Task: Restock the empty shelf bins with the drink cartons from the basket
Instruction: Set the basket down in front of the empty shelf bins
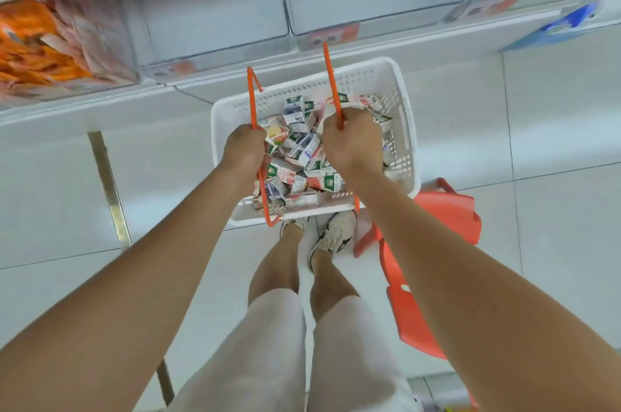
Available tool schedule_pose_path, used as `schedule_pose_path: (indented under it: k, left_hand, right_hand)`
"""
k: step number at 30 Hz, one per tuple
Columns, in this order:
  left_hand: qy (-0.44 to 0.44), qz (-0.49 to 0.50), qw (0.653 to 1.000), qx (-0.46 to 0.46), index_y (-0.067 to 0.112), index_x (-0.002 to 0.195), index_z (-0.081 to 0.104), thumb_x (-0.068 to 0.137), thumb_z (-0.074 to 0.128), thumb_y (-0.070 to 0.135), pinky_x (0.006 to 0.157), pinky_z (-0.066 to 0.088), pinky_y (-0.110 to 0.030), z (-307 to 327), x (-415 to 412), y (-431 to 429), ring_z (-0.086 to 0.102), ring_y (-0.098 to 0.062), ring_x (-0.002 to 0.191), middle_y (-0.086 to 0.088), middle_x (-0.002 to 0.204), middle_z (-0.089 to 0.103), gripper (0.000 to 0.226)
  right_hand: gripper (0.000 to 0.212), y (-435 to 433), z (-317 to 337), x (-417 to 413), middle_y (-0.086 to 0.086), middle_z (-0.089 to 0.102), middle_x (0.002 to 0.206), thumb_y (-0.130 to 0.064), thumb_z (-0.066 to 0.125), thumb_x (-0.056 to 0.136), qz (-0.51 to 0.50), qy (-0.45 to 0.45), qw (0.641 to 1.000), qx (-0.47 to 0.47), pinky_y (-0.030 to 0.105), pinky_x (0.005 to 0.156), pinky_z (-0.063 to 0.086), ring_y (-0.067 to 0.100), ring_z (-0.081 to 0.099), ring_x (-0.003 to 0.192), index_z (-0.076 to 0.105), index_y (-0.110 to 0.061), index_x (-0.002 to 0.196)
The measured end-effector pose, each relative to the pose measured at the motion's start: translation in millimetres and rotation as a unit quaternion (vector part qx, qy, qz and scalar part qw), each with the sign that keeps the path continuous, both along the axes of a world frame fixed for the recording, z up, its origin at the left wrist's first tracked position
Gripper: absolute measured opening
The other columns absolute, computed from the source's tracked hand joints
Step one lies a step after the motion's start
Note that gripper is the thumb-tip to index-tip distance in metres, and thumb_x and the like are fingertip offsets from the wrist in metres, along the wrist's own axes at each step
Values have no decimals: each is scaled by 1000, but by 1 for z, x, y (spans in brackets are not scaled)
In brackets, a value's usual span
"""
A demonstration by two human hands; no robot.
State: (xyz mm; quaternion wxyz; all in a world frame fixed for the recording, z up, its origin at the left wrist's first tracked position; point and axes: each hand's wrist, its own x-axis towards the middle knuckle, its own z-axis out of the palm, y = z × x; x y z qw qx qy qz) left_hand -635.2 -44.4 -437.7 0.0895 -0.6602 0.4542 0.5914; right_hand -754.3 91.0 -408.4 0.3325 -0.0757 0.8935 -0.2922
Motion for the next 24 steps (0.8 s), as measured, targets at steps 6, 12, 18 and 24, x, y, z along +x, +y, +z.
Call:
schedule_pose_path:
  k: [6,12,18,24]
  left_hand:
    - [16,-22,999,-20,25,93,52,94,46,4,65,41,-40,-31,-12,29,47,-20,61,-7,81,58,21]
    - [4,-105,992,-68,24,99,51,95,41,0,65,47,-36,-87,-23,19,55,-22,75,-13,104,66,26]
    - [-4,-171,983,-70,18,122,52,101,44,2,64,54,-39,-138,-22,20,59,-22,81,-17,112,67,27]
    - [-104,-256,953,-120,7,138,37,90,54,-12,82,55,-47,-154,-5,18,61,-38,113,-19,128,56,54]
  right_hand:
    - [30,36,-54,-32,17,71,110,-14,46,102,49,-55,996,55,39,79,52,40,65,94,64,-12,124]
    - [49,39,-114,-52,18,68,109,3,38,88,40,-112,988,102,43,69,59,41,71,93,56,-24,125]
    - [43,73,-157,-74,9,64,106,-1,44,87,7,-106,984,146,54,76,62,37,71,93,53,-27,119]
    - [65,86,-163,-78,24,56,127,4,57,90,35,-57,968,240,54,92,56,44,62,109,33,-11,148]
